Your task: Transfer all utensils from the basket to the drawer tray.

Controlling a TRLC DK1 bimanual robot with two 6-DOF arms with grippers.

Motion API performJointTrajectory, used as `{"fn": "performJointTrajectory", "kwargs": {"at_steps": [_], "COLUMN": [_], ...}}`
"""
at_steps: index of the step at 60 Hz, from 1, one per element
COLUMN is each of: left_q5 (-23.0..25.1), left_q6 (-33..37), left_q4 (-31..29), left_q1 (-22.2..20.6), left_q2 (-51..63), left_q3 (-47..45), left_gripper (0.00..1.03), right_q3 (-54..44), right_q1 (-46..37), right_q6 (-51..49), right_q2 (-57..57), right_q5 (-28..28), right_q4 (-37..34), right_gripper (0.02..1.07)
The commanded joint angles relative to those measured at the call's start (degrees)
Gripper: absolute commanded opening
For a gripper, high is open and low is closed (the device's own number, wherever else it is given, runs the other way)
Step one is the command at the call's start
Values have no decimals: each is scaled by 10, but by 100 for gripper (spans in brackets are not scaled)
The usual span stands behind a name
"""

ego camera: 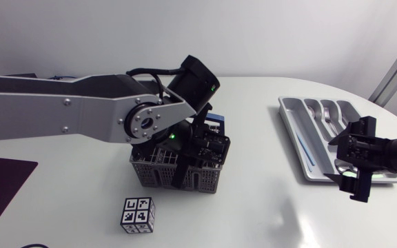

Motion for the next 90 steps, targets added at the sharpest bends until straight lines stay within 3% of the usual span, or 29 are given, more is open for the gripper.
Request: {"fn": "performJointTrajectory", "kwargs": {"at_steps": [1,22,54,63,80,90], "left_q5": [6,15,14,12,13,16], "left_q6": [14,7,-34,-107,-310,-417], "left_q4": [-13,-65,-117,-132,-144,-158], "left_q1": [0,5,20,33,42,32], "left_q2": [11,-27,-86,-103,-131,-129], "left_q3": [14,52,110,126,123,114], "left_gripper": [4,4,4,3,3,3], "right_q3": [-13,-23,14,28,47,46], "right_q1": [38,184,326,353,420,491], "right_q6": [52,153,306,371,482,531], "right_q2": [-15,-21,-63,-75,-102,-102], "right_q5": [9,49,74,74,76,124], "right_q4": [-12,-10,-14,-12,-6,30], "right_gripper": [101,101,101,101,100,96]}}
